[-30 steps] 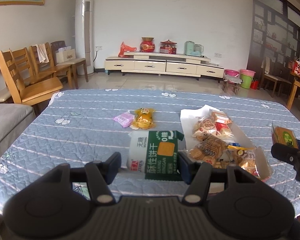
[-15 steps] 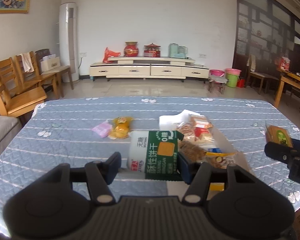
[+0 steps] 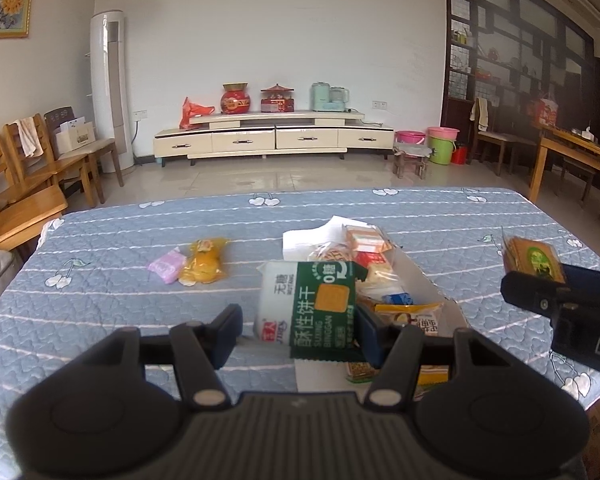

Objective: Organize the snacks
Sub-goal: 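Carry the green packet and cake box over the white box lid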

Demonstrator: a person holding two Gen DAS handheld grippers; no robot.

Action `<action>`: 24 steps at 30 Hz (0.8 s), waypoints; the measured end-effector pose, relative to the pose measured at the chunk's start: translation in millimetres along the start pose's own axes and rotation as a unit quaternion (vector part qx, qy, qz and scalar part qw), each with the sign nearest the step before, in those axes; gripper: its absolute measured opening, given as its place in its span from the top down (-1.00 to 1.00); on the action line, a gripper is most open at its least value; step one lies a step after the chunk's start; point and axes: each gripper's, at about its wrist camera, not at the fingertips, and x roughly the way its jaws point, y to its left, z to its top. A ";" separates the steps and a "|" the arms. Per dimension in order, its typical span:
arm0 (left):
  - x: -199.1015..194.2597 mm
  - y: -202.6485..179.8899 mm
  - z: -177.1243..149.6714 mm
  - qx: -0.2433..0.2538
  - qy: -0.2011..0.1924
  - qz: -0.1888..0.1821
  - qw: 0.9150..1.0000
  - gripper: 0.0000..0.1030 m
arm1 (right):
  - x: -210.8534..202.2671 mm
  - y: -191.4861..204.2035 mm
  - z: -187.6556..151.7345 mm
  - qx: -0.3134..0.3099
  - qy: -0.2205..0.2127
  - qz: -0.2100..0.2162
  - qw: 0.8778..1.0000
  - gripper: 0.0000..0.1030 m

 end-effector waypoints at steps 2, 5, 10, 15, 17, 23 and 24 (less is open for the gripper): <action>1.5 -2.1 1.6 0.000 0.000 -0.002 1.000 -0.17 | 1.0 -0.3 -0.2 0.003 0.000 -0.001 1.000 -0.22; 4.6 -6.5 3.8 0.004 0.000 -0.006 1.000 -0.17 | 3.4 -1.6 -0.5 0.004 0.001 -0.001 1.000 -0.22; 12.1 -13.5 6.2 0.010 0.001 -0.012 1.000 -0.17 | 6.9 -7.5 0.8 0.020 0.004 0.006 1.000 -0.22; 21.2 -20.8 7.2 0.015 0.006 -0.017 1.000 -0.17 | 13.4 -14.4 5.3 0.026 0.005 0.008 1.000 -0.22; 25.4 -23.2 7.0 0.017 0.009 -0.019 1.000 -0.17 | 16.6 -14.5 6.9 0.025 0.006 0.009 1.000 -0.22; 35.3 -28.6 3.8 0.020 0.017 -0.027 0.999 -0.17 | 28.0 -13.4 9.7 0.025 0.010 0.019 0.999 -0.22; 36.7 -29.3 2.9 0.020 0.019 -0.028 0.999 -0.17 | 30.1 -12.7 10.3 0.024 0.011 0.020 0.999 -0.22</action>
